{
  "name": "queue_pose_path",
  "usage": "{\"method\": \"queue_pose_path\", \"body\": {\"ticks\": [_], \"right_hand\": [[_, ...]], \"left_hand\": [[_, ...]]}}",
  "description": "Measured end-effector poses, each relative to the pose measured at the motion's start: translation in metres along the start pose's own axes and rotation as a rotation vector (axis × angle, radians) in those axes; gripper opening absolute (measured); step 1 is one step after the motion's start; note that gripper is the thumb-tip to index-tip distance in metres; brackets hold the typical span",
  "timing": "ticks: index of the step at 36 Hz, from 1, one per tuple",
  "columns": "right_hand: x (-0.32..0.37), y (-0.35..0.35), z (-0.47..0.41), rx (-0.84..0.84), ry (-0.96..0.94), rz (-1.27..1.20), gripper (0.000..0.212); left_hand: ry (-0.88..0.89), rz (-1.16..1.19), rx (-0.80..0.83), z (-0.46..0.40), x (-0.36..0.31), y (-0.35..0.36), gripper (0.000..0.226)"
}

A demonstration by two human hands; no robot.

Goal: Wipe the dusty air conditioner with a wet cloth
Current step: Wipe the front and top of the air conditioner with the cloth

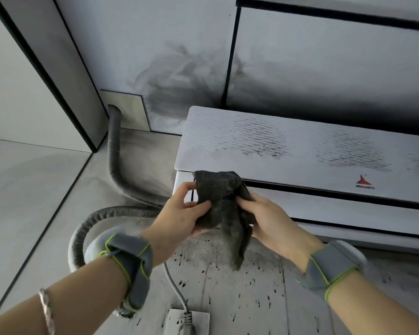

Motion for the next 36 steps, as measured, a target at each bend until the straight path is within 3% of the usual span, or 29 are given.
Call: {"method": "queue_pose_path", "body": {"ticks": [5, 9, 13, 15, 18, 20, 23, 26, 29, 31, 34, 36], "right_hand": [[-0.002, -0.042, 0.004, -0.186, 0.035, -0.057, 0.022], [-0.020, -0.045, 0.007, -0.200, 0.203, -0.253, 0.027], [-0.039, -0.040, 0.017, -0.275, 0.237, -0.337, 0.029], [-0.042, -0.031, 0.023, -0.277, 0.207, -0.440, 0.026], [-0.039, -0.017, 0.030, -0.283, 0.163, -0.589, 0.009], [-0.030, -0.003, 0.029, -0.263, 0.109, -0.679, 0.015], [-0.017, 0.009, 0.020, -0.264, -0.003, -0.644, 0.016], [0.005, 0.017, 0.017, -0.189, -0.125, -0.426, 0.015], [0.022, 0.024, 0.016, -0.104, -0.247, -0.192, 0.016], [0.031, 0.023, 0.011, -0.087, -0.318, -0.168, 0.027], [0.049, 0.015, 0.004, -0.137, -0.460, -0.119, 0.040], [0.068, 0.012, 0.000, -0.237, -0.602, 0.055, 0.043]], "left_hand": [[0.031, -0.143, -0.057, -0.006, -0.003, -0.020, 0.026], [-0.021, -0.139, -0.073, -0.009, 0.001, -0.021, 0.024], [-0.039, -0.163, -0.134, -0.015, -0.004, -0.020, 0.019], [0.071, -0.326, -0.197, -0.017, -0.017, -0.023, 0.019], [0.412, -0.919, -0.277, -0.008, -0.051, -0.007, 0.018], [0.563, -1.039, -0.263, 0.002, -0.060, 0.013, 0.021], [0.585, -0.979, -0.266, 0.006, -0.062, 0.025, 0.019], [0.521, -0.823, -0.230, 0.001, -0.064, 0.025, 0.019], [0.442, -0.618, -0.087, -0.006, -0.063, 0.023, 0.022], [0.390, -0.450, 0.050, -0.010, -0.063, 0.022, 0.035], [0.307, -0.260, 0.237, -0.013, -0.061, 0.028, 0.049], [0.305, -0.273, 0.245, -0.020, -0.063, 0.026, 0.050]]}}
Point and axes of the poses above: each hand's wrist, its own z-axis away from the middle knuckle, its own y-axis out of the palm, x = y × z, the point moved 10 cm from there along -z, towards the middle knuckle, and after that the axes turned 1 degree about -z, right-handed, at the moved point
